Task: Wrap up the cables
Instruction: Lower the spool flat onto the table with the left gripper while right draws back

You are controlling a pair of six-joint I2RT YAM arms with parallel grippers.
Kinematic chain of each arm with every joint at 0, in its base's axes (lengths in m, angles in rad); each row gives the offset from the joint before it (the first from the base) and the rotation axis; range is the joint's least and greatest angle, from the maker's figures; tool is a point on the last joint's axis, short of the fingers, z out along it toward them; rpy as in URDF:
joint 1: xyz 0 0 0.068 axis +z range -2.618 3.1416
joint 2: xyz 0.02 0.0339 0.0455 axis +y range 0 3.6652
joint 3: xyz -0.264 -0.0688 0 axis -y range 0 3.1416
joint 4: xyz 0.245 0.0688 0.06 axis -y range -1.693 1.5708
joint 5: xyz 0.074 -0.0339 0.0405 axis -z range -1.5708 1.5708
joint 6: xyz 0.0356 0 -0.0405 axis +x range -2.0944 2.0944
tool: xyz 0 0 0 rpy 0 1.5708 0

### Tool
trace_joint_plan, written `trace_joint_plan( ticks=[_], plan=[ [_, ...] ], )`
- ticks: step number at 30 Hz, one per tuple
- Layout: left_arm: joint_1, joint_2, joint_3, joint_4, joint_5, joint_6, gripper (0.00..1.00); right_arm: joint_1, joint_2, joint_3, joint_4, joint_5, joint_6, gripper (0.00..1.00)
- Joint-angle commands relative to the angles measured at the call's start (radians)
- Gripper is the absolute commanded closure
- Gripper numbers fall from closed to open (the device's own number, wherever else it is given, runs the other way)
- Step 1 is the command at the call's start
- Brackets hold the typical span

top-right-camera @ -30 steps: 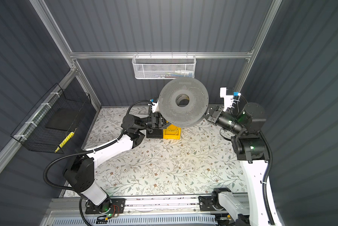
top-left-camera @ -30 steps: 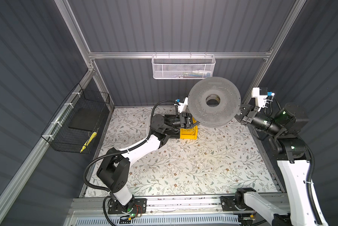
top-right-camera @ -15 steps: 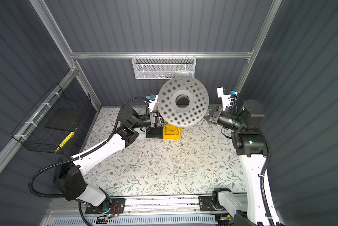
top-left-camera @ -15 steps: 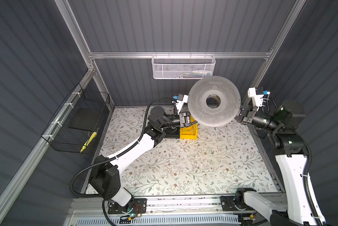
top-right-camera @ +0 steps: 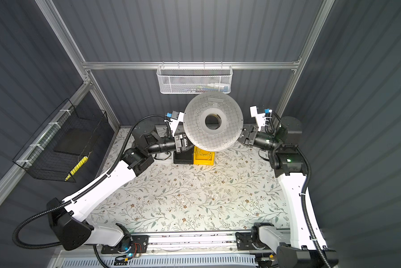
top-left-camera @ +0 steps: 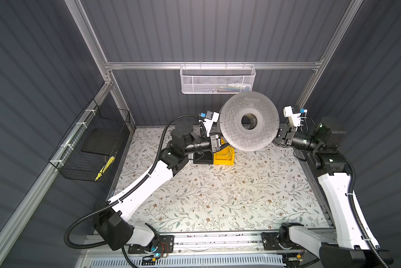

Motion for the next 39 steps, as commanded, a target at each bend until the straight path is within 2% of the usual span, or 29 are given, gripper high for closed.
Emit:
trace_joint_plan(
  ticks=[1, 6, 10, 13, 17, 21, 27, 31, 34, 39],
  plan=[
    [-0.055, -0.025, -0.033, -0.017, -0.108, 0.046, 1.0, -0.018, -0.028, -0.052, 0.054, 0.075, -0.009, 0.52],
    [-0.016, -0.041, -0.091, -0.045, -0.183, 0.008, 1.0, -0.109, -0.111, -0.128, 0.039, 0.103, -0.019, 0.47],
    [0.05, -0.051, -0.208, 0.015, -0.21, -0.085, 1.0, -0.134, -0.16, -0.121, -0.103, 0.155, -0.133, 0.43],
    [0.087, -0.045, -0.33, 0.136, -0.171, -0.111, 1.0, -0.139, -0.184, -0.121, -0.188, 0.212, -0.213, 0.42],
    [0.102, 0.007, -0.432, 0.258, -0.053, -0.14, 1.0, -0.138, -0.19, -0.116, -0.322, 0.306, -0.325, 0.41],
    [0.101, 0.097, -0.536, 0.452, 0.119, -0.24, 1.0, -0.136, -0.182, -0.141, -0.323, 0.295, -0.331, 0.42],
    [0.096, 0.154, -0.708, 0.615, 0.173, -0.315, 1.0, -0.132, -0.163, -0.175, -0.308, 0.289, -0.344, 0.42],
    [0.096, 0.179, -0.754, 0.537, 0.152, -0.247, 1.0, -0.119, -0.133, -0.215, -0.281, 0.298, -0.355, 0.42],
    [0.096, 0.213, -0.783, 0.581, 0.142, -0.242, 1.0, -0.091, -0.099, -0.219, -0.285, 0.319, -0.382, 0.45],
    [0.096, 0.257, -0.798, 0.543, 0.148, -0.194, 1.0, -0.063, -0.06, -0.221, -0.277, 0.339, -0.408, 0.43]
  ],
)
